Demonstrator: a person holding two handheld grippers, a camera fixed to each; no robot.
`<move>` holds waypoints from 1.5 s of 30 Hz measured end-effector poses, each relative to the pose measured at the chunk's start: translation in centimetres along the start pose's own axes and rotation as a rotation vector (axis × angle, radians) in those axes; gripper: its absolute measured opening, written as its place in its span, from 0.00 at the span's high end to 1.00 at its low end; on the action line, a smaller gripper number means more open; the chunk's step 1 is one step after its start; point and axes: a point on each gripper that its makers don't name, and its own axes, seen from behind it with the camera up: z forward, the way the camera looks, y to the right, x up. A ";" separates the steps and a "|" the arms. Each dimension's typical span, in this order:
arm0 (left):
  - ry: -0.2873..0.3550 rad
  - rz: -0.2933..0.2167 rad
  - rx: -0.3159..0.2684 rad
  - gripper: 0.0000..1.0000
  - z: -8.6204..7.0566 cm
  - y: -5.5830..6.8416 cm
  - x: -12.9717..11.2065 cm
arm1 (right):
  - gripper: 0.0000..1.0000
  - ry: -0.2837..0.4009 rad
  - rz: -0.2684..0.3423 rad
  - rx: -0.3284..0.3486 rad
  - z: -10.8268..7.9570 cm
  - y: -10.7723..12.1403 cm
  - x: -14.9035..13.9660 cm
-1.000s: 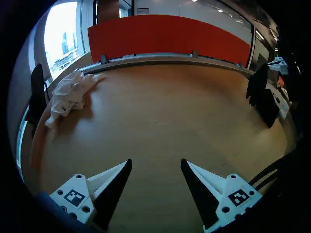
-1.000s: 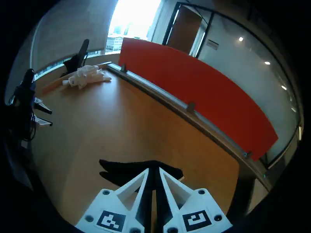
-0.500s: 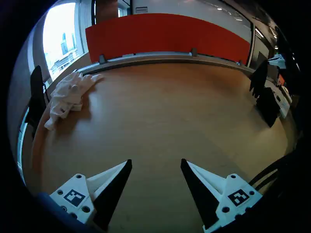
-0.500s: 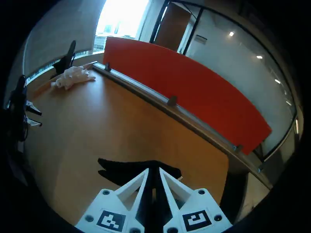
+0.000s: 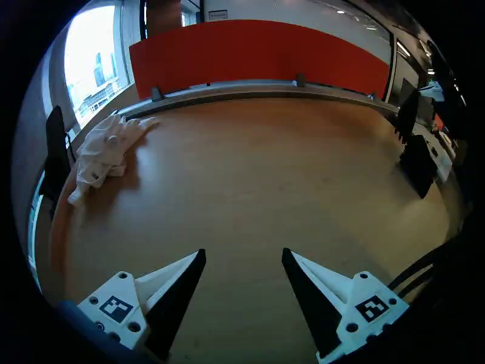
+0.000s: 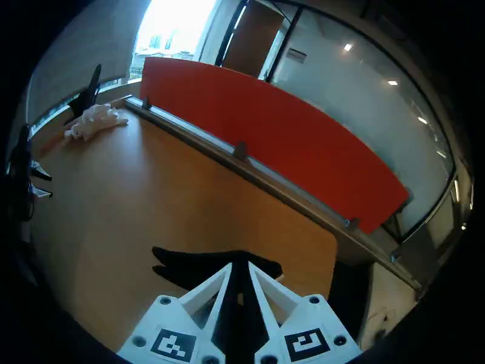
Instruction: Fold towel
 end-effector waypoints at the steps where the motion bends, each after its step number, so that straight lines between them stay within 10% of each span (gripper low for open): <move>1: 0.000 0.002 -0.001 0.07 0.0 0.1 0.0 | 0.95 -0.001 0.001 -0.004 -0.1 0.3 0.0; 26: 0.005 0.044 -0.027 0.07 0.2 2.0 1.3 | 0.95 -0.026 0.060 -0.059 -3.9 3.3 -3.5; 45: 0.001 0.063 -0.048 0.07 -0.2 3.2 0.9 | 0.95 -0.114 0.167 -0.102 -7.9 3.4 -12.8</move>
